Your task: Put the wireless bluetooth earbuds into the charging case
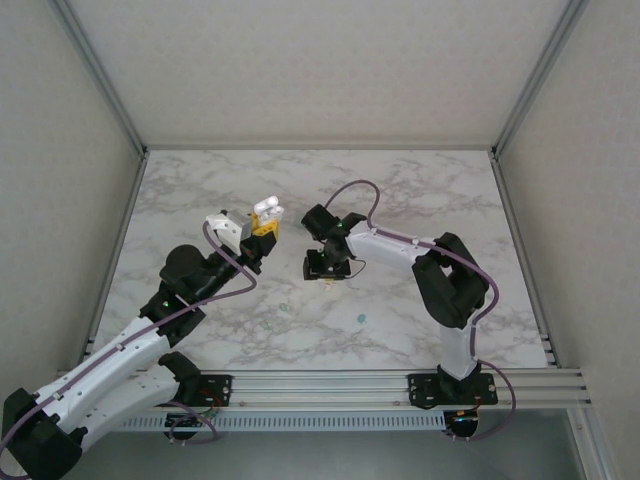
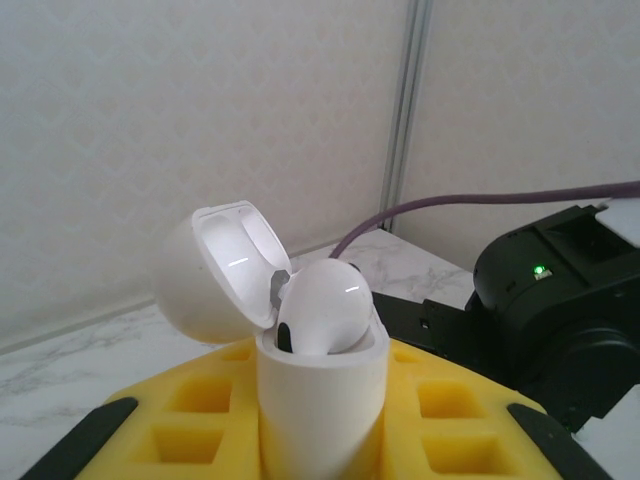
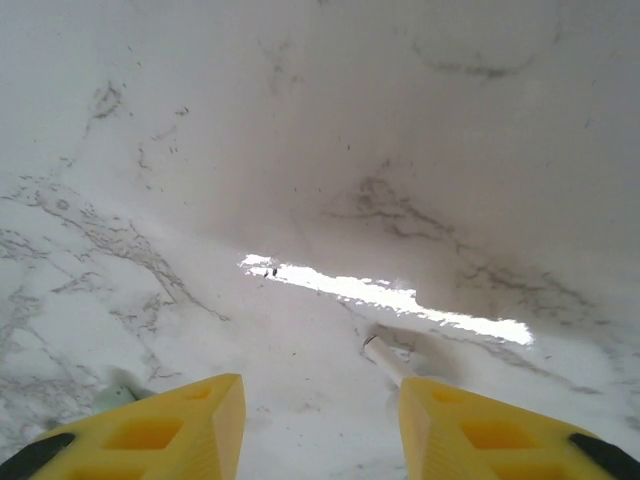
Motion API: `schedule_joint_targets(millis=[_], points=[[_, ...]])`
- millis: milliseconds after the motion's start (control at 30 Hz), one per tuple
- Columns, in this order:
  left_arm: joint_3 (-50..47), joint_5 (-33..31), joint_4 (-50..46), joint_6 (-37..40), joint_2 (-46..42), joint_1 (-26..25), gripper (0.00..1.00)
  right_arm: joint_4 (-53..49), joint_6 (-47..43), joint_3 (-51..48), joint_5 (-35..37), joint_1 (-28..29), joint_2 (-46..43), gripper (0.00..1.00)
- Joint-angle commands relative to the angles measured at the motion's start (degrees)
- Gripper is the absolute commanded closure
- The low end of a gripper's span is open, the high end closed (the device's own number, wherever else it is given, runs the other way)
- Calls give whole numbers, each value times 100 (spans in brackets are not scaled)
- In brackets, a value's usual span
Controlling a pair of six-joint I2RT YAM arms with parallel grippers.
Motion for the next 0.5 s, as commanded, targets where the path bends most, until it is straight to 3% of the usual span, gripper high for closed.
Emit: schedule_joint_targets(millis=[0, 367, 467], points=[[212, 15, 28, 53, -30, 49, 86, -563, -486, 331, 443, 55, 169, 55], [199, -11, 54, 40, -30, 49, 86, -832, -1079, 193, 230, 50, 488, 61], [203, -7, 63, 31, -13, 48, 86, -958, -1212, 245, 242, 49, 564, 67]])
